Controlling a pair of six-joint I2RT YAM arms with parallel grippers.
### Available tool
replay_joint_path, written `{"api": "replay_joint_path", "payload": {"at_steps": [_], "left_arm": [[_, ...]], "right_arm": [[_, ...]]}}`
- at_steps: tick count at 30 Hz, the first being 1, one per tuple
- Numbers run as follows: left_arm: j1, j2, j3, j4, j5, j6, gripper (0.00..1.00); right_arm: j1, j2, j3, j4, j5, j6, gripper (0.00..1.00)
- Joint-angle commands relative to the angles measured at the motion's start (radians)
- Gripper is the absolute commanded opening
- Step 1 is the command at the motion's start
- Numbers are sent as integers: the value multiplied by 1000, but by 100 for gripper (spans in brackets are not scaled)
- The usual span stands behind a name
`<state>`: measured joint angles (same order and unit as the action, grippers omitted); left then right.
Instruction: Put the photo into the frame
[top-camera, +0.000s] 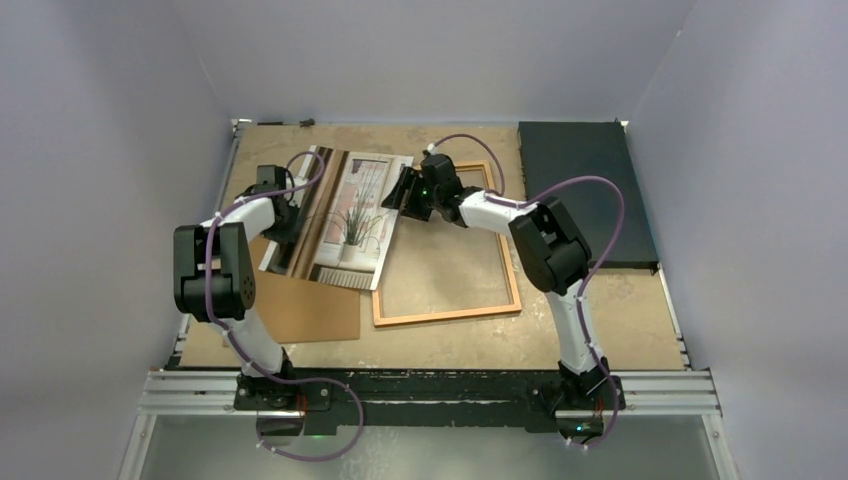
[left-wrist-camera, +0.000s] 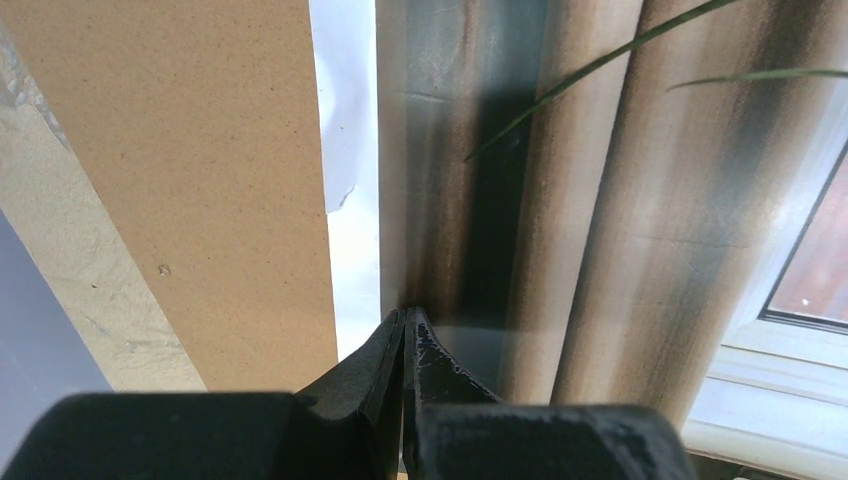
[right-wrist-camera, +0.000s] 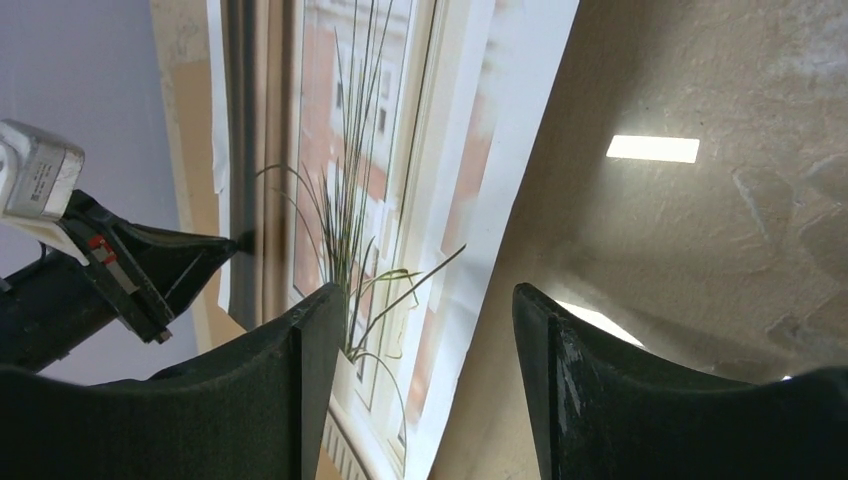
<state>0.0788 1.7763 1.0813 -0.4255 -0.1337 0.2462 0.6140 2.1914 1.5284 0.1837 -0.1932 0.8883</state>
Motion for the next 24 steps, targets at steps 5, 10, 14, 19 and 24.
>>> {"api": "replay_joint_path", "payload": {"at_steps": [5,10,14,19,24], "left_arm": [[7,-29,-17,-19,68,-23,0],[6,-35,-11,-24,73,-26,0],[6,-56,35,-67,93,-17,0],[6,-138,256,-194,192,-32,14],[-64,-188,473,-367,301,-78,48]], "right_arm": [[-1,28,83,12,-1,-4,51],[0,51,108,23,-6,13,26],[0,36,119,17,-11,24,6],[1,-23,120,28,-3,32,0],[21,-81,135,33,-7,67,0]]}}
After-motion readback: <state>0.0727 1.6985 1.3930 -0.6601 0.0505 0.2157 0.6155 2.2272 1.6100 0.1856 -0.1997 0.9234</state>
